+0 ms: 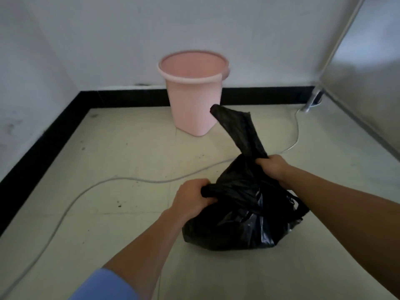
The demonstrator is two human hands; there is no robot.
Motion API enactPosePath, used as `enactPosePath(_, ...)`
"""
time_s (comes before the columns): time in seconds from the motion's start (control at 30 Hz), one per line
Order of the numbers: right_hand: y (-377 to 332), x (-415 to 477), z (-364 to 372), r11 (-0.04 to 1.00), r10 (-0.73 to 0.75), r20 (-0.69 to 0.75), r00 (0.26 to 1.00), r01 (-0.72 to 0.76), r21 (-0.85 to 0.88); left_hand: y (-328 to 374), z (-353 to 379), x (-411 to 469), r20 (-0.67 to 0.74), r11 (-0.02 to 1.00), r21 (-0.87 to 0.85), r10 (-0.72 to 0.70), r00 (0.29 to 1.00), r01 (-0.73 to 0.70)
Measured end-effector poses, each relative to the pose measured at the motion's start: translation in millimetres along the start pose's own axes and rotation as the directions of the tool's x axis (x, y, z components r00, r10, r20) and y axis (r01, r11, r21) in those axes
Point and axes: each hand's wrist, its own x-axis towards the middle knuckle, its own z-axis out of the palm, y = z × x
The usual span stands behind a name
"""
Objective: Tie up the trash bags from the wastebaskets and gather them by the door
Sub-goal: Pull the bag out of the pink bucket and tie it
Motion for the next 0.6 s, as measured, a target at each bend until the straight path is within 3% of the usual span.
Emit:
enactPosePath(0.1,-9,-14,3,0.996,0.027,0.039,0.999,-0.030,0.088,4,0,-6,-0.124,0.993,-0.108,-0.065,0.990,0.052)
enactPosePath(0.2,-15,-33,9,0.991,0.045,0.054,0.998,-0.051,0.122,9,-15,-16,-0.209,0.905,-0.405,-0.232,0.950,0.132)
enactPosePath(0.27,-11,-39,16,0.971,0.089,0.097,0.991,-0.108,0.212,10,-24,-23,-0.249,0.738,-0.663,-0.378,0.892,0.127)
enactPosePath(0.33,1,-43,22,0.945,0.164,0.131,0.978,-0.194,0.262,10,-35,-28,-0.207,0.471,-0.878,-0.534,0.820,0.085)
enactPosePath(0.4,16,-47,29,0.927,0.247,0.150,0.957,-0.278,0.251,11,-50,-30,-0.108,0.203,-0.978,-0.657,0.746,0.037)
enactPosePath(0.43,22,-50,33,0.918,0.276,0.162,0.947,-0.310,0.248,12,-56,-30,-0.069,0.119,-0.993,-0.705,0.705,0.022)
enactPosePath(0.47,26,-53,36,0.909,0.287,0.177,0.942,-0.325,0.259,13,-60,-32,-0.045,0.079,-0.997,-0.743,0.668,0.021)
enactPosePath(0.53,24,-60,42,0.897,0.261,0.197,0.945,-0.313,0.313,14,-63,-38,-0.025,0.091,-0.993,-0.782,0.622,0.074)
enactPosePath(0.6,17,-63,42,0.889,0.185,0.222,0.957,-0.260,0.377,11,-64,-46,0.037,0.080,-0.987,-0.733,0.679,0.139)
